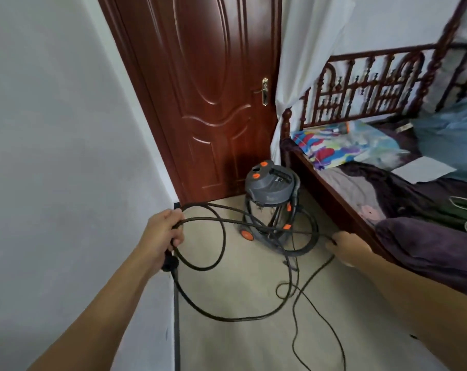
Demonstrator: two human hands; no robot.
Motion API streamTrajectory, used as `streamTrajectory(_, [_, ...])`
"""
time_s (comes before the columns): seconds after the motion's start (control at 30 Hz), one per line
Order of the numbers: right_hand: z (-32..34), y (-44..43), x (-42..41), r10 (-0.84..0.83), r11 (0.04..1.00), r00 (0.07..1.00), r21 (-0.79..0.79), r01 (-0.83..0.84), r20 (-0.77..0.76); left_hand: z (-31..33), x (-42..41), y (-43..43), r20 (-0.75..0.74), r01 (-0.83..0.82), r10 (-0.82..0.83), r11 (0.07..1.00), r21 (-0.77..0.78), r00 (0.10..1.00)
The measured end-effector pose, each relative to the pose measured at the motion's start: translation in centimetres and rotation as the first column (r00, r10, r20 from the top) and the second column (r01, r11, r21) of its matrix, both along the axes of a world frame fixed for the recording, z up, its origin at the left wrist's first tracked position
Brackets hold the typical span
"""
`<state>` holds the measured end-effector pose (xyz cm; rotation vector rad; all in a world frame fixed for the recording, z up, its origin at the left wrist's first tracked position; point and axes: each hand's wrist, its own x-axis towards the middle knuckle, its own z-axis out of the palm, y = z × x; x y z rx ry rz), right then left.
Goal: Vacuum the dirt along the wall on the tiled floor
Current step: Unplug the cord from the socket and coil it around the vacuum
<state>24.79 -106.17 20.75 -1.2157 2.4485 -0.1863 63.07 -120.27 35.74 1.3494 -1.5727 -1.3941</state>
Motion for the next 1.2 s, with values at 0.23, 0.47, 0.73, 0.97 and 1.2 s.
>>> streamTrajectory(0.23, [0.3,-5.8,-1.5,-0.237,0.959,0.937,-0.092,0.268,0.258,-3.1,-1.4,-6.9,0.354,0.211,-0.172,0.975,-0.073,0.919])
streamTrajectory(0.47, [7.7,-18.0,1.2,0.547,0.828,0.837,-0.168,-0.536,0.026,-4.9,-6.0,-13.9,0.254,-0.006,0.010,1.000,-0.019,0.967])
streamTrajectory(0.73, [12.4,-27.5,0.2,0.631,0.764,0.638,-0.495,-0.414,0.440,-4.2,-13.3,-19.0,-0.002,-0.082,0.084,0.984,0.157,0.996])
streamTrajectory(0.97, [11.9,-33.7,-2.1,0.678,0.631,0.704,-0.659,-0.409,0.212,-3.3,-18.8,-22.9,0.019,0.015,-0.017,0.995,0.102,1.000])
streamTrajectory(1.2, [0.7,-35.6,-10.0,0.218,0.950,0.972,-0.250,-0.190,0.091,1.2,-16.5,-31.0,-0.229,0.009,0.028,0.987,0.159,0.973])
